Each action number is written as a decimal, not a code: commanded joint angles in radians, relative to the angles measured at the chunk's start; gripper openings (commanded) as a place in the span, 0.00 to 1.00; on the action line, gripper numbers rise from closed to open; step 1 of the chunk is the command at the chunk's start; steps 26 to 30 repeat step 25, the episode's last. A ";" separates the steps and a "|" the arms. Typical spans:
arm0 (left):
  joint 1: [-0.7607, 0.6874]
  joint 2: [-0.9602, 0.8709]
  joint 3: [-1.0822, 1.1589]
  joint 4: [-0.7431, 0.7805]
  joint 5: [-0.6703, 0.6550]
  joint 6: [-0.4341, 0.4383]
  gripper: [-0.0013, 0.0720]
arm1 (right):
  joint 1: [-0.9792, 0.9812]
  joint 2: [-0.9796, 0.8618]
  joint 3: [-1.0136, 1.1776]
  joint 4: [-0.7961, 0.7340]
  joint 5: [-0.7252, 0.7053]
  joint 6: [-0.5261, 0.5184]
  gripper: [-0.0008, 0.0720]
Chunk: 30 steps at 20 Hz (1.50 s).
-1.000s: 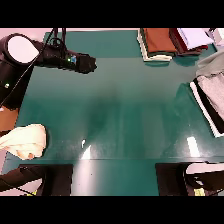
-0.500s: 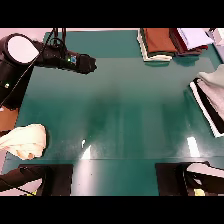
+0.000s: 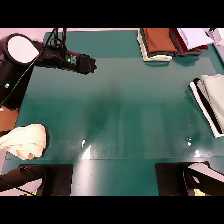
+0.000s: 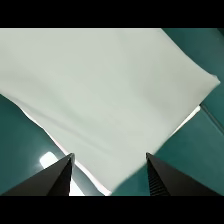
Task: Fold the shirts.
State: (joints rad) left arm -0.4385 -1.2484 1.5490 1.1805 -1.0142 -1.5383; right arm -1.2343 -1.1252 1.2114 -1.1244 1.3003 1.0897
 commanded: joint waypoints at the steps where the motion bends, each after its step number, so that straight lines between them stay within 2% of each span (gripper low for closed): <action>1: 0.000 0.000 0.000 0.000 0.005 0.002 0.05 | -0.001 0.012 0.005 0.228 -0.016 0.027 0.74; 4: 0.000 0.000 0.000 0.000 0.013 0.002 0.05 | 0.183 0.011 0.056 0.399 -0.025 0.027 0.74; 10: 0.000 0.000 0.000 0.001 0.011 0.002 0.05 | 0.744 0.011 0.101 0.387 -0.036 0.028 0.74; 13: 0.000 0.000 0.000 0.000 0.050 0.002 0.05 | 0.957 0.011 0.101 0.387 -0.081 0.027 0.67; 14: 0.000 0.000 0.000 0.000 0.063 0.002 0.05 | 1.012 0.011 0.101 0.388 -0.099 0.027 0.59; 15: 0.000 0.000 0.000 0.000 0.074 0.002 0.05 | 1.059 0.011 0.102 0.388 -0.109 0.027 0.39; 16: 0.000 0.000 0.001 0.000 0.090 0.002 0.05 | 1.099 0.011 0.102 0.388 -0.117 0.026 0.11; 17: 0.000 0.000 0.001 0.000 0.104 0.002 0.05 | 1.131 0.011 0.102 0.387 -0.122 0.025 0.04; 30: 0.000 0.000 0.001 0.000 0.117 0.002 0.05 | 1.176 0.011 0.102 0.388 -0.119 0.025 0.04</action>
